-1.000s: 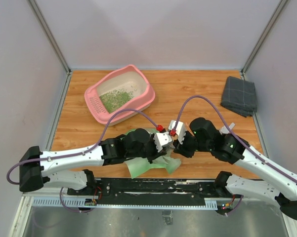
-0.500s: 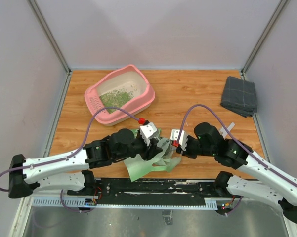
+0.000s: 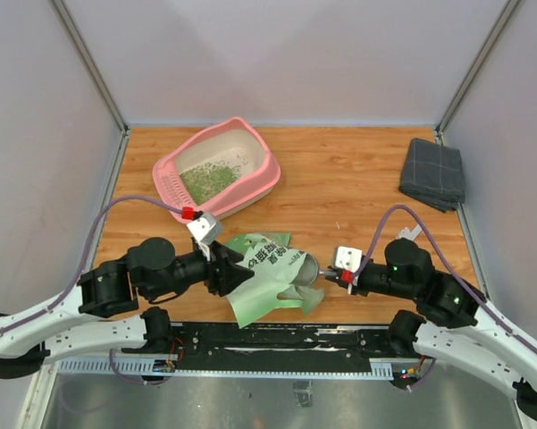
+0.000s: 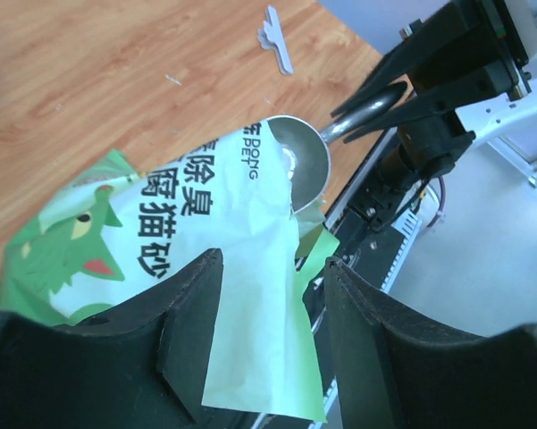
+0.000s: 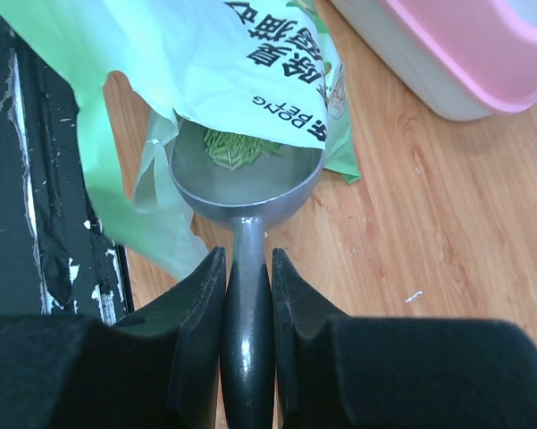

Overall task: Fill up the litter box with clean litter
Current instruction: 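Scoop the cat litter from the cat litter bag.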

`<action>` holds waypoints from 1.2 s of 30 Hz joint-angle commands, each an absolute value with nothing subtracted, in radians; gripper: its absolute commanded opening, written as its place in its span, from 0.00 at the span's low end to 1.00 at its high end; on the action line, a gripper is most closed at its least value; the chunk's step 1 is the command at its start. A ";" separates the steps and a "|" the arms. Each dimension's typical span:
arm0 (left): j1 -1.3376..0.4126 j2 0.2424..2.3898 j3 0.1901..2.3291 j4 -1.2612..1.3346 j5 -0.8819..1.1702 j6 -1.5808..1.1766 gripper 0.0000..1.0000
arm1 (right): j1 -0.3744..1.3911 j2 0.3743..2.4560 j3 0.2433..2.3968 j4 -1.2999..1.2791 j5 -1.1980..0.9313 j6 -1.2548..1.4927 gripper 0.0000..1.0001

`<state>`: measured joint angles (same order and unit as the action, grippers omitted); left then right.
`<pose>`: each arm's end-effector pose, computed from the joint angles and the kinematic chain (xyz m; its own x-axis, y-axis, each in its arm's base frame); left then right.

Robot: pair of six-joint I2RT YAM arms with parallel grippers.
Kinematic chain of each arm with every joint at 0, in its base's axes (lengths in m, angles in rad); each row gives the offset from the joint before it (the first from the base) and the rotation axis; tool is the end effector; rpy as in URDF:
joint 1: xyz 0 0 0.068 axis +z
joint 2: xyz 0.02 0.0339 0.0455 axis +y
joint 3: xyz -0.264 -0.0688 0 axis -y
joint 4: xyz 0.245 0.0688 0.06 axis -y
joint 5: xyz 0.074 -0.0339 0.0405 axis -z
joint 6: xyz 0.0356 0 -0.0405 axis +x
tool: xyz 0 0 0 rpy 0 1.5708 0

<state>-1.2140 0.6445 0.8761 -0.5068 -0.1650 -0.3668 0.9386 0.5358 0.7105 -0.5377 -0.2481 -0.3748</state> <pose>0.0539 -0.1279 0.3571 -0.4003 0.0610 -0.9144 0.7772 0.5512 -0.3035 0.0670 0.1062 0.3114 0.1407 -0.4085 -0.9019 -0.9308 0.2559 -0.2611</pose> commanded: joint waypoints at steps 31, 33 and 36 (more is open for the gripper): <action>-0.532 0.824 0.631 -0.454 -0.159 -0.749 0.59 | 0.916 1.044 1.001 -0.674 -0.192 -0.639 0.01; -0.532 0.851 0.568 -0.401 -0.073 -0.771 0.54 | 0.917 1.096 1.003 -0.665 -0.225 -0.641 0.01; -0.532 0.906 0.500 -0.336 -0.024 -0.775 0.52 | 0.920 1.133 0.975 -0.593 -0.261 -0.618 0.01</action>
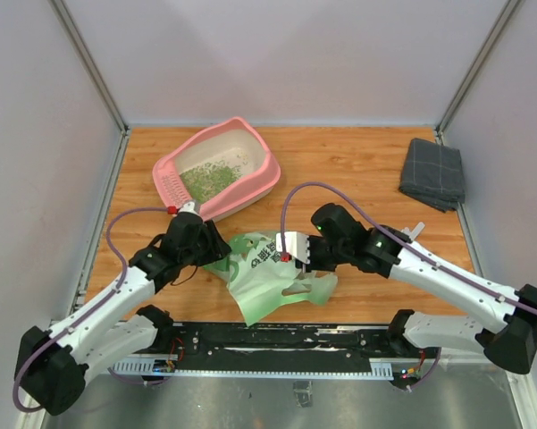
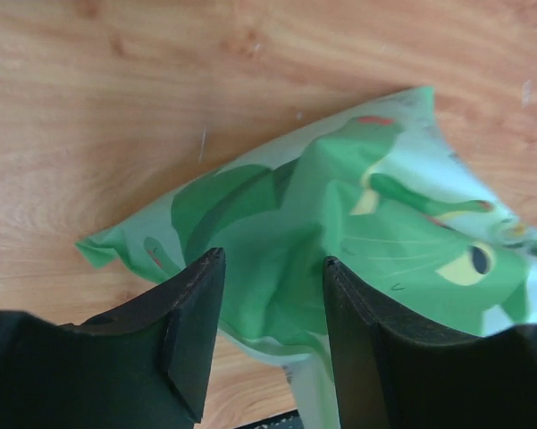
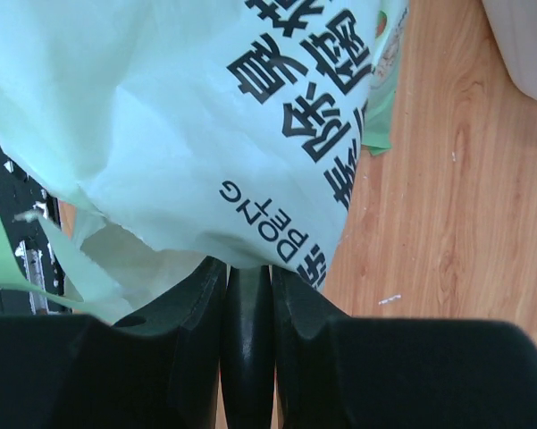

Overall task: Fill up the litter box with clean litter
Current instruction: 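Scoop the cat litter from the cat litter bag.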

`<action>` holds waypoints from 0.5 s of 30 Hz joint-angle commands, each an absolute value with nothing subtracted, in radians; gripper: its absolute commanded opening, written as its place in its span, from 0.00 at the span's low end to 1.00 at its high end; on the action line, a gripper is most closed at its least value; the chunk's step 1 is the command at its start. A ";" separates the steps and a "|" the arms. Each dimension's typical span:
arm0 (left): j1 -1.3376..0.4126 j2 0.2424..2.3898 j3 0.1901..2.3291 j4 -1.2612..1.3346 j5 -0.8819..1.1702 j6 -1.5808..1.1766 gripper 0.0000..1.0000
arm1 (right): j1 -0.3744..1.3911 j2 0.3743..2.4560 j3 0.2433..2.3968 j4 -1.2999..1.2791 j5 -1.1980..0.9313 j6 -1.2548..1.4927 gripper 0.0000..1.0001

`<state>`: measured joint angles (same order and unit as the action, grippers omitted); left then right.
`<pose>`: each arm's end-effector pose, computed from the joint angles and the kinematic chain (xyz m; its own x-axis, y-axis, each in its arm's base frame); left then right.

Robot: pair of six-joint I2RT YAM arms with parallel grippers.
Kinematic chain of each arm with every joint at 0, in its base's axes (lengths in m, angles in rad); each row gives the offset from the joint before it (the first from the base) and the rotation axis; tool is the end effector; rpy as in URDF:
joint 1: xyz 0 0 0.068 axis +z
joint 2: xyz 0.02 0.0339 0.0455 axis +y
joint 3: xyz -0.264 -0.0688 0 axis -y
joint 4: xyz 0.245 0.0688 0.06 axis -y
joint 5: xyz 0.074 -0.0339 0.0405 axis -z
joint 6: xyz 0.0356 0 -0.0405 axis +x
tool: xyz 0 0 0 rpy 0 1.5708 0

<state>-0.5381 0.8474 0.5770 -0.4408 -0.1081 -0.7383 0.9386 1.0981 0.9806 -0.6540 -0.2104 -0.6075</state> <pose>0.1567 -0.0891 0.2324 -0.7102 -0.3553 -0.6077 -0.0523 0.8875 -0.4578 0.1288 0.1885 0.3035 0.1626 -0.7228 -0.6717 -0.9556 0.0543 -0.2896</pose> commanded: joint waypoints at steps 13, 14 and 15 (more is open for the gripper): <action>-0.532 0.960 0.379 -0.159 0.080 -0.759 0.42 | 0.934 1.177 0.714 -0.164 -0.354 -0.417 0.01; -0.533 0.959 0.373 -0.151 0.088 -0.761 0.42 | 0.934 1.179 0.695 -0.124 -0.354 -0.404 0.01; -0.534 0.957 0.367 -0.143 0.094 -0.763 0.42 | 0.934 1.181 0.679 -0.090 -0.350 -0.392 0.01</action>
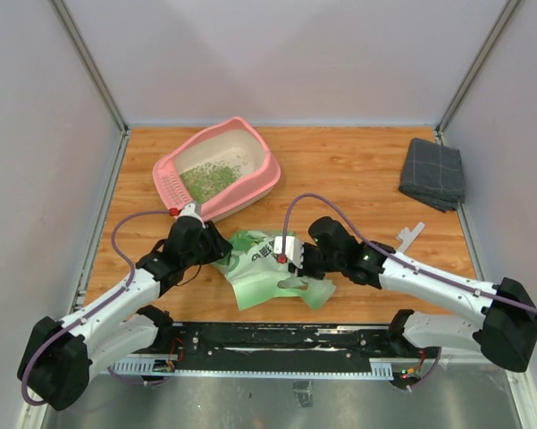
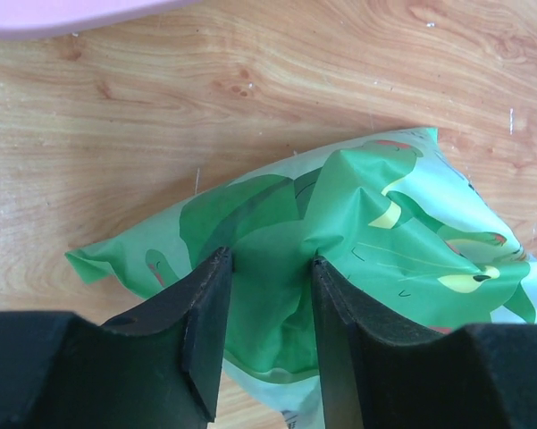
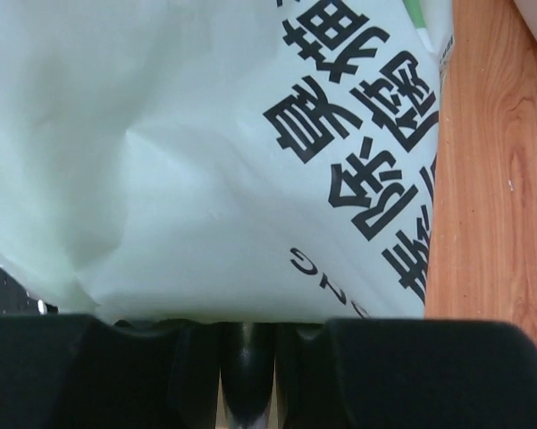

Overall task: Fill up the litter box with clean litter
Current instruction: 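Scoop the cat litter from the cat litter bag.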

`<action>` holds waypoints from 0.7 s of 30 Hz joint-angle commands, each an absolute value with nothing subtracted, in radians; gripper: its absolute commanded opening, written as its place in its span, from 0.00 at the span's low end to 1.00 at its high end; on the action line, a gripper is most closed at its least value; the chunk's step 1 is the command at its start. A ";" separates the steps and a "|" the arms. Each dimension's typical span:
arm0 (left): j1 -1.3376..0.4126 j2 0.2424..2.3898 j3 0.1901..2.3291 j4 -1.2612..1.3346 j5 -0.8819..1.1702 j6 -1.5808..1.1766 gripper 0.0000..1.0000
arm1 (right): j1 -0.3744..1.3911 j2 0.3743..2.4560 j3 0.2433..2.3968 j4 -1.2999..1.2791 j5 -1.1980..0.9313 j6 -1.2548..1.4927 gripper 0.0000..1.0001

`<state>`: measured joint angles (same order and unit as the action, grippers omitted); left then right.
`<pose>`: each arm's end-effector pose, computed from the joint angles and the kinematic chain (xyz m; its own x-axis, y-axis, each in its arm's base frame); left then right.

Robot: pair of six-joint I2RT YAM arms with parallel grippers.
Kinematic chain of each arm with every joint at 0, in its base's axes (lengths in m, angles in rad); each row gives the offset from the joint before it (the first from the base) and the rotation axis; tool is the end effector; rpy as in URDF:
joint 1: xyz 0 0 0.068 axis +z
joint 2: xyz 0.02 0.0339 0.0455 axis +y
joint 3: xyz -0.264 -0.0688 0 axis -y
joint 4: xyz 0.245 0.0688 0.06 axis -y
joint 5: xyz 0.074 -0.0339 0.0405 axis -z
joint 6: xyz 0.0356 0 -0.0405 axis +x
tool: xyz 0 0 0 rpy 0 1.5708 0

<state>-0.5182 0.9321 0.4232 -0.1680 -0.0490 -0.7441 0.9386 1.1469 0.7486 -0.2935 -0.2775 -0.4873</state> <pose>0.1670 -0.0932 0.1899 -0.7129 -0.3722 -0.5943 -0.0290 0.8624 -0.5054 0.1362 0.2025 0.2454 0.0886 -0.6411 -0.7623 -0.9722 0.1108 -0.2062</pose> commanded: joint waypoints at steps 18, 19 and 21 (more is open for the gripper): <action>-0.537 0.841 0.342 -0.215 -0.035 -0.769 0.52 | 0.898 0.794 0.410 0.154 -0.273 -0.262 0.01; -0.536 0.833 0.342 -0.219 -0.045 -0.770 0.52 | 0.896 0.764 0.402 0.142 -0.265 -0.257 0.01; -0.537 0.821 0.345 -0.227 -0.060 -0.773 0.52 | 0.894 0.705 0.391 0.125 -0.255 -0.241 0.01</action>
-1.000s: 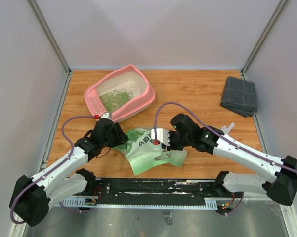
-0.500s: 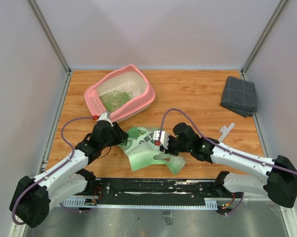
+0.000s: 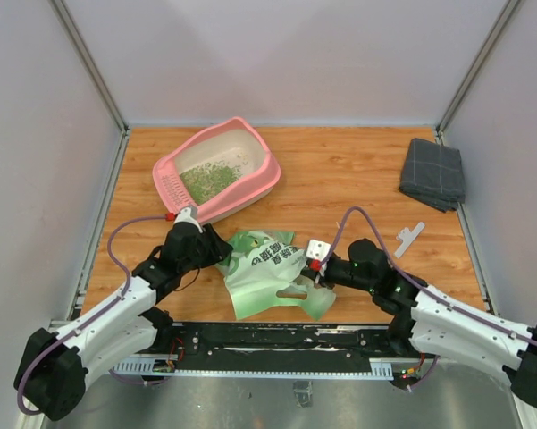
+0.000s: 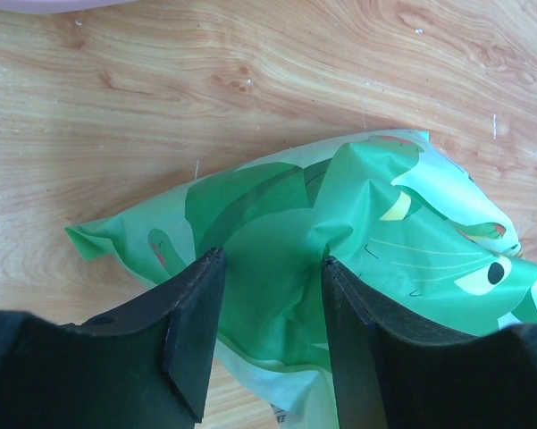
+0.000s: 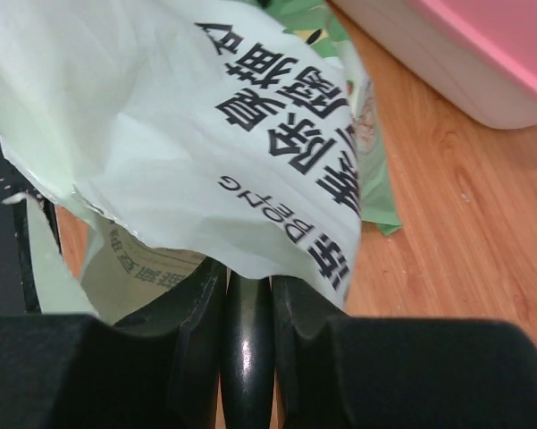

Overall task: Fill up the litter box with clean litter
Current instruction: 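Scoop the cat litter from the cat litter bag.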

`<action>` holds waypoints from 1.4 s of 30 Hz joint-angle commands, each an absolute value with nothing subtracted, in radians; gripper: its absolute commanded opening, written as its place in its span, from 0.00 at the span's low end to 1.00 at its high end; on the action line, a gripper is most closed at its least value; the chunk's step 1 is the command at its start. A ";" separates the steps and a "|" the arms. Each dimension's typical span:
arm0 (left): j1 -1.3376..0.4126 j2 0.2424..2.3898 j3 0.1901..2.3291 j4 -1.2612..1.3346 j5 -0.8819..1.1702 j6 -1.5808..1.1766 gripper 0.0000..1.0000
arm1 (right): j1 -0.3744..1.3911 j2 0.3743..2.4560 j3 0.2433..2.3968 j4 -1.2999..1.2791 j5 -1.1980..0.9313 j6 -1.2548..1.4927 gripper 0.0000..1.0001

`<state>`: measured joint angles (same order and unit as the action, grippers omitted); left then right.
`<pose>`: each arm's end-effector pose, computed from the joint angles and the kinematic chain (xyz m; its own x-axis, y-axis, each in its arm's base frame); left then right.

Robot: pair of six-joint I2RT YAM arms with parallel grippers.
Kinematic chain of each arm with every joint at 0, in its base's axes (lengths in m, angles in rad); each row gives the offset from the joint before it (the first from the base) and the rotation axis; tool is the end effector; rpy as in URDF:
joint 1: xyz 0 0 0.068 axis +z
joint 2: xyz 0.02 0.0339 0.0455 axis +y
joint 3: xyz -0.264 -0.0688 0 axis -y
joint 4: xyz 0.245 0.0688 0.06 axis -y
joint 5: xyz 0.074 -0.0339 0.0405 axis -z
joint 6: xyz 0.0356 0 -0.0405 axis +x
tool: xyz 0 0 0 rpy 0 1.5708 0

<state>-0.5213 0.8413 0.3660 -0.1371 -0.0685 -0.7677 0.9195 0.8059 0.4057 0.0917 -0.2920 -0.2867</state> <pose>0.1564 -0.0870 0.1886 -0.6700 -0.4142 -0.6161 -0.0236 0.8414 -0.5400 0.1065 0.1567 0.2309 0.0858 -0.3341 -0.9386 -0.9421 0.2793 -0.1856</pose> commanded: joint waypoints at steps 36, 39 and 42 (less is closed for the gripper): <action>-0.536 0.728 0.885 -0.481 -0.027 -0.491 0.60 | 0.893 0.086 0.543 -0.417 -0.120 0.030 0.01; -0.536 0.732 0.906 -0.452 0.076 -0.478 0.56 | 0.893 0.081 0.560 -0.428 -0.133 0.020 0.01; -0.538 0.727 0.871 -0.311 0.293 -0.333 0.51 | 0.893 0.090 0.551 -0.420 -0.152 0.010 0.01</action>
<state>-0.5278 0.7311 0.8806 -0.4416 0.0227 -0.4923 0.9066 0.0963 0.5201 -0.4408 -0.1612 0.0216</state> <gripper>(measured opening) 0.533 0.229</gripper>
